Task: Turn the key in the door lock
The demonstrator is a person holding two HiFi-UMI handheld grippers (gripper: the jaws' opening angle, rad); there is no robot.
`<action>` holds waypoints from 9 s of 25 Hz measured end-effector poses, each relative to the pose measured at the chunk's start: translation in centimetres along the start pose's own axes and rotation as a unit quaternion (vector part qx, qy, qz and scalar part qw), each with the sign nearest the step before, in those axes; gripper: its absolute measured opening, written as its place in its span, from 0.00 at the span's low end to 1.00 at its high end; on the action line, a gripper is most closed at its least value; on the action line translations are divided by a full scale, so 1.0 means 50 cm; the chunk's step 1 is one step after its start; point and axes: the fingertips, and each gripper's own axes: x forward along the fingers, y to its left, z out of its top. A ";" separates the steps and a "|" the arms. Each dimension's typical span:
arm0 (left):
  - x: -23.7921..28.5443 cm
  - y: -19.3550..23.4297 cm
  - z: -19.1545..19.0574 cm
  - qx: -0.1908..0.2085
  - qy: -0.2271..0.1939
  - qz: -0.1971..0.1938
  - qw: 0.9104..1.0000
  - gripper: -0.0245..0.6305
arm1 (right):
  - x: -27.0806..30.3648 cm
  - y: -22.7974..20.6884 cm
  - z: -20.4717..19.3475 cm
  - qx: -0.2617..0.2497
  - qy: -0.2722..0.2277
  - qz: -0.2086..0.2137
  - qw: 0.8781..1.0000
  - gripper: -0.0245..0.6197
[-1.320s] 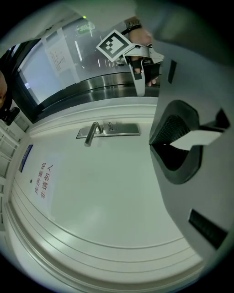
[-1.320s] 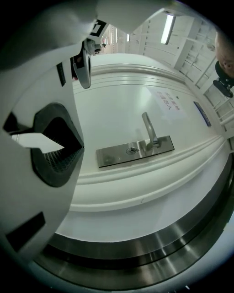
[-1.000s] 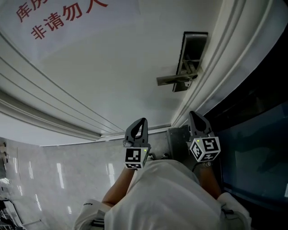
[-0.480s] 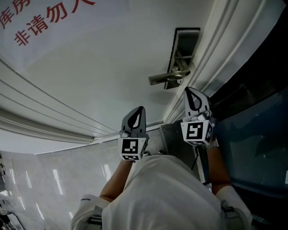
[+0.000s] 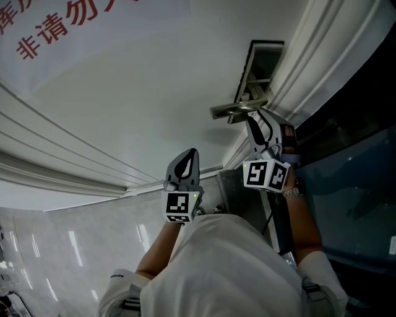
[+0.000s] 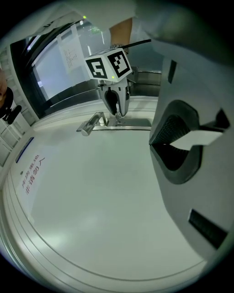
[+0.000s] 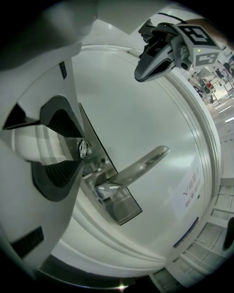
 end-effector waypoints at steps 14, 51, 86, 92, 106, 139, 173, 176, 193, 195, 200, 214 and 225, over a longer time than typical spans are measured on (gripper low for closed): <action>-0.016 0.041 -0.008 -0.004 -0.001 0.024 1.000 0.05 | 0.033 0.002 0.019 -0.045 0.011 -0.011 0.999 0.24; 0.001 0.006 -0.018 0.006 0.009 0.028 1.000 0.05 | 0.041 -0.023 0.004 0.254 0.021 -0.012 0.967 0.06; -0.016 -0.011 -0.018 0.017 0.021 0.035 0.999 0.05 | 0.048 -0.025 -0.012 0.746 -0.043 0.091 0.658 0.06; -0.022 -0.019 -0.026 0.012 0.023 0.033 0.999 0.05 | 0.045 -0.022 -0.020 0.787 -0.045 0.095 0.608 0.06; -0.033 -0.003 -0.023 0.020 0.030 0.036 0.999 0.05 | 0.044 -0.024 -0.023 0.894 -0.073 0.104 0.429 0.07; -0.083 0.048 -0.029 -0.005 0.020 0.046 0.999 0.05 | 0.008 -0.017 -0.018 0.334 0.022 0.041 0.941 0.32; -0.138 0.053 -0.031 -0.011 0.014 0.054 0.998 0.05 | 0.044 0.002 0.008 -0.163 0.031 -0.022 0.986 0.20; -0.133 0.052 -0.033 -0.012 0.016 0.054 0.998 0.05 | 0.044 0.000 0.009 -0.166 0.031 -0.038 0.985 0.20; -0.098 0.031 -0.037 -0.011 0.020 0.046 0.999 0.05 | 0.043 -0.011 0.012 -0.059 0.029 -0.069 0.995 0.18; -0.094 0.026 -0.036 -0.011 0.020 0.043 0.999 0.05 | 0.043 -0.012 0.013 -0.045 0.029 -0.068 0.996 0.18; -0.092 0.021 -0.038 -0.013 0.021 0.042 0.999 0.05 | 0.042 -0.016 0.014 -0.008 0.023 -0.068 0.997 0.18; -0.101 0.028 -0.039 -0.015 0.020 0.052 0.998 0.05 | 0.041 -0.024 0.013 0.106 0.008 -0.065 0.992 0.17; -0.104 0.026 -0.039 -0.014 0.018 0.053 0.998 0.05 | 0.044 -0.028 0.011 0.243 -0.008 -0.039 0.969 0.14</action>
